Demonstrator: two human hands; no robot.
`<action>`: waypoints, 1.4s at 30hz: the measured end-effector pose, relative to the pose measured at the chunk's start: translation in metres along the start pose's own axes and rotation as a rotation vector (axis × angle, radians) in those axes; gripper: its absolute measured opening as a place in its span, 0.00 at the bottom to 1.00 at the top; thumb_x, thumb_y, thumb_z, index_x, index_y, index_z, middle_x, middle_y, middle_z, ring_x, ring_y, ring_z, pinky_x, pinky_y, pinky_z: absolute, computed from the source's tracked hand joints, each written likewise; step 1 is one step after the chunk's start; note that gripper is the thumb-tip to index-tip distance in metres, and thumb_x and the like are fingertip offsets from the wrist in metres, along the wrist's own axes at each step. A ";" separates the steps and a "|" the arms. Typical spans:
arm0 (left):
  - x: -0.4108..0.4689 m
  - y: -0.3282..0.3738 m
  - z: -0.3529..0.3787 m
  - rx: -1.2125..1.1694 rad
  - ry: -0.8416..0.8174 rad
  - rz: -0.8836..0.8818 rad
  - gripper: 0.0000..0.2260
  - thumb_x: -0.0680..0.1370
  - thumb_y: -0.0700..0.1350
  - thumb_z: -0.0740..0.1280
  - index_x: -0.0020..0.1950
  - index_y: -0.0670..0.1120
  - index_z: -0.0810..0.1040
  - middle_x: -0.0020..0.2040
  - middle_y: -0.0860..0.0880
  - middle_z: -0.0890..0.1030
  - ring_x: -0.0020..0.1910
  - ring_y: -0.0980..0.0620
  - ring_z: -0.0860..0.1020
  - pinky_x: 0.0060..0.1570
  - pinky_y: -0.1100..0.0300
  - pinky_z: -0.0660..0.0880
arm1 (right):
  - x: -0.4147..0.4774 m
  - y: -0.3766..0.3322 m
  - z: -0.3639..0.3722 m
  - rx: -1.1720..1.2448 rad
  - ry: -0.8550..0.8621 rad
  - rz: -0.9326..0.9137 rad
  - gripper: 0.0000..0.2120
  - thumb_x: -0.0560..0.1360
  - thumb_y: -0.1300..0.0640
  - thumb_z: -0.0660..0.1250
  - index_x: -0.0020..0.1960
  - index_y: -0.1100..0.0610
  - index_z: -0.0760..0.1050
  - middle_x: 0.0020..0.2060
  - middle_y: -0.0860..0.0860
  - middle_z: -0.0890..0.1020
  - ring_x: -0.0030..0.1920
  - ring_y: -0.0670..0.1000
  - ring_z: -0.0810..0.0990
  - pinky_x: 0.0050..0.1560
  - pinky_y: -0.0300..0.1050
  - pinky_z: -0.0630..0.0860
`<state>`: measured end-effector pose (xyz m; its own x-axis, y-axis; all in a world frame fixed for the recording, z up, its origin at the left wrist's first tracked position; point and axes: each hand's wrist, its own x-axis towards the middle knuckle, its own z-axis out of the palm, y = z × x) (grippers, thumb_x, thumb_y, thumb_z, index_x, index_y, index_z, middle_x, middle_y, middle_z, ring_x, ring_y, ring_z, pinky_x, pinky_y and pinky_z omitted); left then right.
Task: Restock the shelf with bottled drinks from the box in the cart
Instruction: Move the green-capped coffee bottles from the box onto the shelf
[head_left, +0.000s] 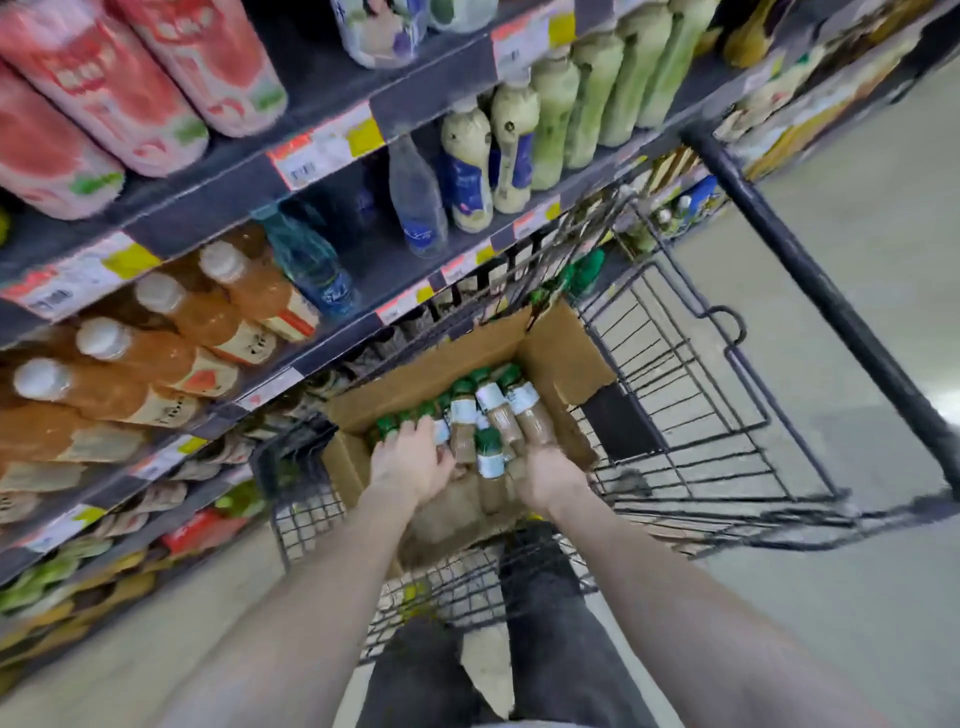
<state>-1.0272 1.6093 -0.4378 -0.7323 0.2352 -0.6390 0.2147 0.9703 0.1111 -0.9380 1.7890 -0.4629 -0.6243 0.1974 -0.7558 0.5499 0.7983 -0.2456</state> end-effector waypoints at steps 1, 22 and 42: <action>0.006 0.004 0.002 -0.019 -0.010 -0.019 0.19 0.81 0.57 0.60 0.67 0.47 0.69 0.61 0.43 0.77 0.60 0.40 0.77 0.54 0.48 0.73 | 0.010 0.002 0.000 0.010 -0.023 -0.011 0.15 0.80 0.55 0.63 0.64 0.58 0.74 0.58 0.57 0.80 0.60 0.61 0.80 0.55 0.51 0.77; 0.172 0.002 0.126 -0.338 -0.100 -0.151 0.24 0.81 0.59 0.64 0.72 0.49 0.68 0.65 0.42 0.78 0.61 0.38 0.77 0.56 0.49 0.74 | 0.161 0.021 0.121 0.235 -0.115 0.145 0.29 0.77 0.42 0.69 0.71 0.54 0.66 0.59 0.56 0.80 0.59 0.60 0.81 0.57 0.53 0.79; 0.160 -0.032 0.147 -0.783 0.029 -0.249 0.27 0.72 0.51 0.79 0.66 0.50 0.71 0.53 0.55 0.78 0.54 0.51 0.78 0.53 0.55 0.74 | 0.152 0.015 0.135 0.749 0.088 0.128 0.25 0.70 0.50 0.77 0.65 0.48 0.73 0.51 0.47 0.84 0.53 0.49 0.82 0.58 0.45 0.78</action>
<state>-1.0568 1.6074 -0.6558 -0.7176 -0.0008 -0.6964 -0.4611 0.7500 0.4743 -0.9495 1.7541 -0.6635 -0.5546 0.3323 -0.7628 0.8310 0.1737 -0.5285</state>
